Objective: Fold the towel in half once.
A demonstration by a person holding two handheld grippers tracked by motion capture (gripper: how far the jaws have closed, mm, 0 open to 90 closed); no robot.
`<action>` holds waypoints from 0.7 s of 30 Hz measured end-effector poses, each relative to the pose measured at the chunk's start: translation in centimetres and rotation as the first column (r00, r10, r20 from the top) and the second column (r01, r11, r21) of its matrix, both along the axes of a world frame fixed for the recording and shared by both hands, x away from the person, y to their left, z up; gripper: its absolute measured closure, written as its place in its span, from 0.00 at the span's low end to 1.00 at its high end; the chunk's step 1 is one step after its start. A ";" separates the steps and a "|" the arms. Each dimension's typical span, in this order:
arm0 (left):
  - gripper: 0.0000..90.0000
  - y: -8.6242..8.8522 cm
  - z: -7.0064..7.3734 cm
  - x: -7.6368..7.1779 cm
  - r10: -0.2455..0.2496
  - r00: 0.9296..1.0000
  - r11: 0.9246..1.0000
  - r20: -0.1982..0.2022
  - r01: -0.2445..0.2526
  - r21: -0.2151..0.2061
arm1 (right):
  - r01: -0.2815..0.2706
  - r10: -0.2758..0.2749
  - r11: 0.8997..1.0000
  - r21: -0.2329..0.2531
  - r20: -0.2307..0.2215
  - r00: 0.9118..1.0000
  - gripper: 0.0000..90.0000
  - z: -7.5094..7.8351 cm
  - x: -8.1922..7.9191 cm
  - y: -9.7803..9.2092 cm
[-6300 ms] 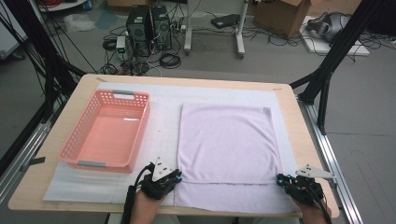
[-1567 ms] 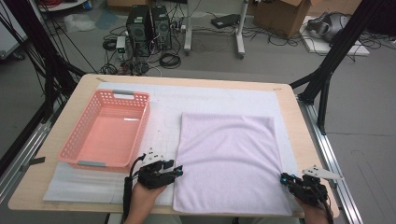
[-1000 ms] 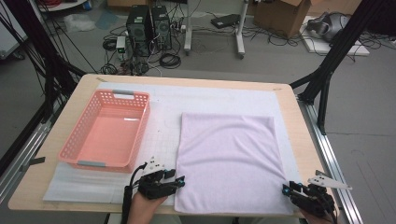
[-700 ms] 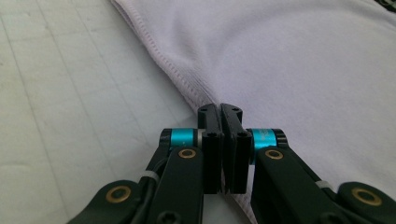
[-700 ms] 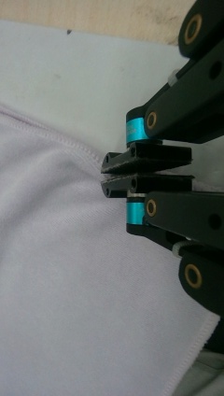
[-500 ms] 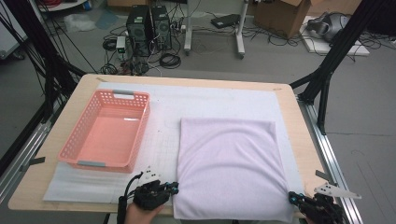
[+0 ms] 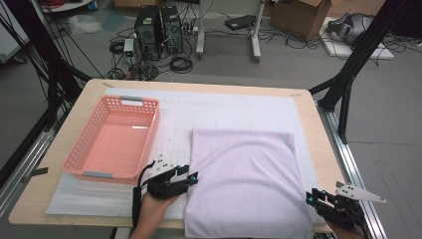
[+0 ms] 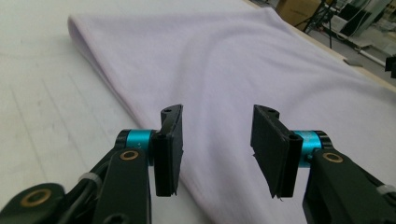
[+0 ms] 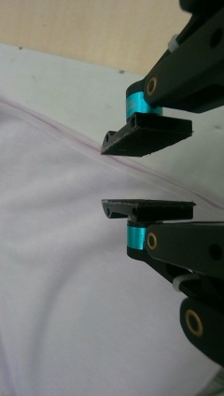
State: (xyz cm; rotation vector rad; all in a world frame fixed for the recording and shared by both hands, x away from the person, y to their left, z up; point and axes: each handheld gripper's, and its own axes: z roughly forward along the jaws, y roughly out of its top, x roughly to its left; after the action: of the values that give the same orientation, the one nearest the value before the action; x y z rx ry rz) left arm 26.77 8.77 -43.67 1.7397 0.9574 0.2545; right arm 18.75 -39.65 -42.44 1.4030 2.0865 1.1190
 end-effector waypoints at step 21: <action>0.61 -2.5 -1.1 12.7 0.169 0.986 0.973 0.005 -0.168 0.161 | -0.061 0.061 0.998 0.010 -0.012 0.998 0.77 0.1 13.2 1.4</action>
State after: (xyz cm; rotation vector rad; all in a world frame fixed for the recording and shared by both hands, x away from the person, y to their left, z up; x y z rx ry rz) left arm 39.49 6.23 -44.77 1.8086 1.1187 0.4450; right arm 31.95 -38.21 -42.37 1.3625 2.1483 1.1483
